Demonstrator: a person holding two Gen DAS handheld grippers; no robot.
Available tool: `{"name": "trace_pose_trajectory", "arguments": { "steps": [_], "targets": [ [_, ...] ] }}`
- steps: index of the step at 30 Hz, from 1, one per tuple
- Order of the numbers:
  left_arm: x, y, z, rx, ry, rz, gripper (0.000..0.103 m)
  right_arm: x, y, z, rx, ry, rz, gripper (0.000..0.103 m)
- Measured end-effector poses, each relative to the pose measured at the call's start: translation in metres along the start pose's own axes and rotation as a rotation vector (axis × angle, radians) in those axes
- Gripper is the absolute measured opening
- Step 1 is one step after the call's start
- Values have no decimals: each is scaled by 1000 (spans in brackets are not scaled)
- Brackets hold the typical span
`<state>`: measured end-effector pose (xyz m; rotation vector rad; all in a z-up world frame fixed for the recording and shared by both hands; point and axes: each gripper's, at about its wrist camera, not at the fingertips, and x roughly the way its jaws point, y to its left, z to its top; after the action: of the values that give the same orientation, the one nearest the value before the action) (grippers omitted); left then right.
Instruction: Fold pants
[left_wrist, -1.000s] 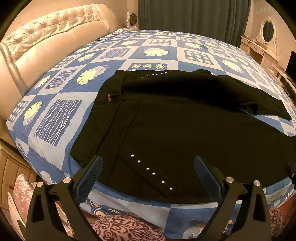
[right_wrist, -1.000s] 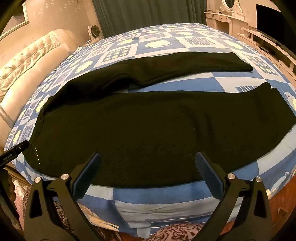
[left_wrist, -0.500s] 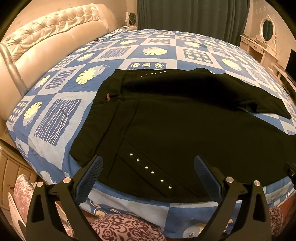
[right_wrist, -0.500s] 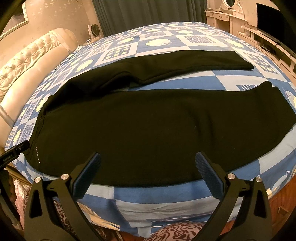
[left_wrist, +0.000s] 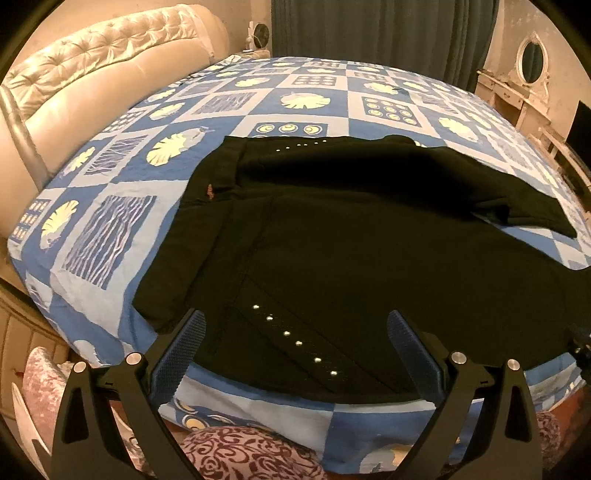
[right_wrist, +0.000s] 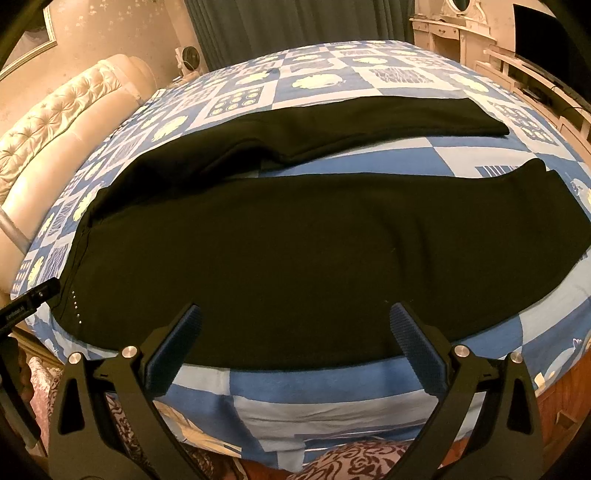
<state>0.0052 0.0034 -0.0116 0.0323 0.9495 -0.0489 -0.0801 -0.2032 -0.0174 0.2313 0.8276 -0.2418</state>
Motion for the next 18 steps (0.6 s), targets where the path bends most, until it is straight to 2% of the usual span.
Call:
{"name": "trace_pose_trajectory", "arguments": {
  "steps": [4, 6, 10, 12, 15, 18],
  "targets": [
    [-2, 1, 2, -10, -14, -110, 98, 0, -1, 0, 4, 6, 3, 101],
    [-6, 6, 2, -23, -25, -233, 98, 1, -2, 0, 9, 10, 5, 101],
    [-22, 23, 13, -44, -117, -393, 98, -1, -4, 0, 22, 17, 11, 101],
    [-28, 38, 28, -63, -170, -417, 98, 0, -6, 0, 31, 26, 16, 101],
    [-19, 67, 51, -141, -152, -531, 98, -1, -7, 2, 46, 40, 38, 101],
    [11, 100, 84, -201, -76, -624, 98, -2, -6, 14, 29, 39, 72, 101]
  ]
}}
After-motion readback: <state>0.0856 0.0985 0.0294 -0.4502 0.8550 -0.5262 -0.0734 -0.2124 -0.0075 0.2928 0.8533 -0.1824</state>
